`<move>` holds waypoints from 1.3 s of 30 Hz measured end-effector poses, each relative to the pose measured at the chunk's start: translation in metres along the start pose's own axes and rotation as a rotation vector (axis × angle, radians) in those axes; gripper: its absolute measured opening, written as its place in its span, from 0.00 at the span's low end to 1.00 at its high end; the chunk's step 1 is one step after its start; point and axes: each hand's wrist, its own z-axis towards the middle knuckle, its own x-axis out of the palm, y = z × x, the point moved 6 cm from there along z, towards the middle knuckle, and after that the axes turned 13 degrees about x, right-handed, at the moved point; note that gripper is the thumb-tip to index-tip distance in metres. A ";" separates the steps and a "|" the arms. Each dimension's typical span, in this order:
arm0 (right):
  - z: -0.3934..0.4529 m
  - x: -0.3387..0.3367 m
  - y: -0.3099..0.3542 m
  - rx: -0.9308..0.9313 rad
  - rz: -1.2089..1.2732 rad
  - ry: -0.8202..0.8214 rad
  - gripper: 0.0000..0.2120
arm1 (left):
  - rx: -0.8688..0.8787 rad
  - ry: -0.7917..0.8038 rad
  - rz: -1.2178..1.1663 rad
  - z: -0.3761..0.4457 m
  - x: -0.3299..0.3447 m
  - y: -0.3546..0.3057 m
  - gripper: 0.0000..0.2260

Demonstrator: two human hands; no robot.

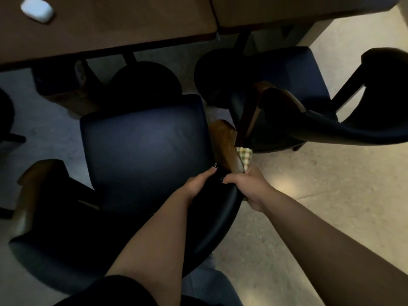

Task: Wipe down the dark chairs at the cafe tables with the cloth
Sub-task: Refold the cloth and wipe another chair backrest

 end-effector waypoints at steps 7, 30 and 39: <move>0.020 0.014 0.038 0.002 0.039 -0.032 0.12 | 0.031 0.002 0.035 0.017 -0.020 -0.045 0.44; 0.029 0.007 0.105 -0.173 -0.073 -0.376 0.12 | 0.186 -0.089 0.224 0.028 -0.050 -0.110 0.13; -0.062 -0.010 0.125 -0.321 0.160 -0.179 0.06 | 0.480 -0.121 0.029 -0.078 -0.025 -0.179 0.06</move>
